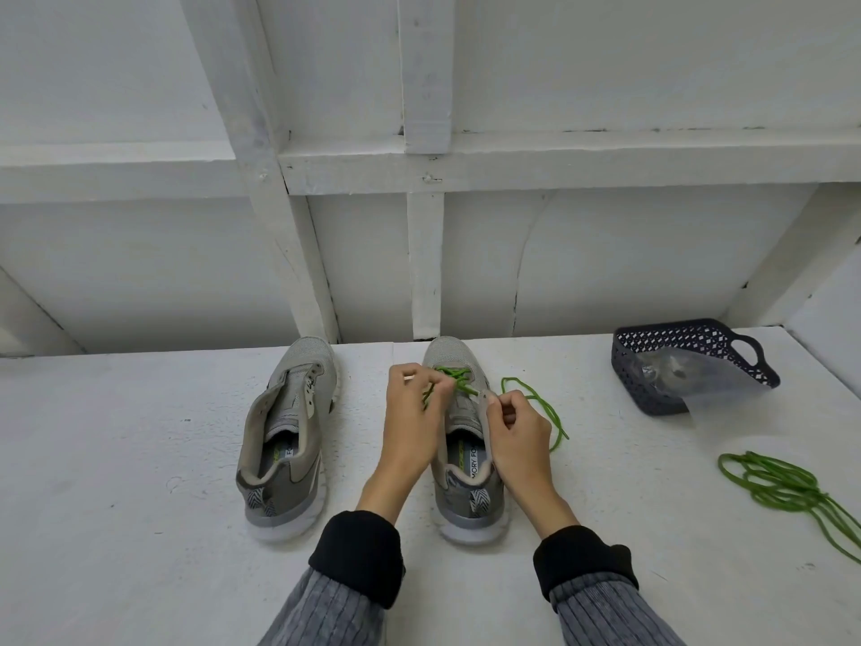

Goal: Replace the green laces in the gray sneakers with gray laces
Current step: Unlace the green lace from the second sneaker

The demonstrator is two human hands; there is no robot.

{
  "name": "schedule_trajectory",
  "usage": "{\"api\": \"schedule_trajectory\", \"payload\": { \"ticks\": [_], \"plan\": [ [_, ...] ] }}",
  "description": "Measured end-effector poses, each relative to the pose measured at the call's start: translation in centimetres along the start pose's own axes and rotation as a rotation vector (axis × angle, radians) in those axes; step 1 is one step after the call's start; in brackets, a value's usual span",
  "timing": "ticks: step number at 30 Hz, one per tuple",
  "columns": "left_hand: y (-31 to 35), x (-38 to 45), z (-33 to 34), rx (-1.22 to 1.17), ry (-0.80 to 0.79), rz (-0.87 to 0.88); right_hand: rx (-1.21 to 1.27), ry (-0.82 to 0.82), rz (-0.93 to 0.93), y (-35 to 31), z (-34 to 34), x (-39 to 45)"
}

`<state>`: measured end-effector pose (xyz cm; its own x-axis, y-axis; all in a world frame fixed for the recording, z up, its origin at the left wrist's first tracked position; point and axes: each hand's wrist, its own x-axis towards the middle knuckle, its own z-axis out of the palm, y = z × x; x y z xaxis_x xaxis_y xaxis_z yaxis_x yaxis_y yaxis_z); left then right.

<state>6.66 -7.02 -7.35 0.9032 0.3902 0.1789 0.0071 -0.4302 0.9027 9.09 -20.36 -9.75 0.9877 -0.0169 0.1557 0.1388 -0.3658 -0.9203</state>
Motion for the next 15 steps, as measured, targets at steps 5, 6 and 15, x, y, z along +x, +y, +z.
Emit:
{"api": "schedule_trajectory", "payload": {
  "ticks": [5, 6, 15],
  "plan": [
    [-0.2, -0.3, -1.1, -0.721, 0.342, -0.333, 0.000, 0.007, -0.003, 0.0, -0.1, 0.0],
    [-0.7, -0.3, -1.3, -0.712, 0.426, -0.357, 0.002, 0.010, -0.003, 0.0, -0.1, 0.0],
    [-6.2, -2.0, -1.3, 0.019, 0.227, -0.284, 0.039, 0.034, 0.002, -0.2, 0.0, -0.1]
  ]
}}
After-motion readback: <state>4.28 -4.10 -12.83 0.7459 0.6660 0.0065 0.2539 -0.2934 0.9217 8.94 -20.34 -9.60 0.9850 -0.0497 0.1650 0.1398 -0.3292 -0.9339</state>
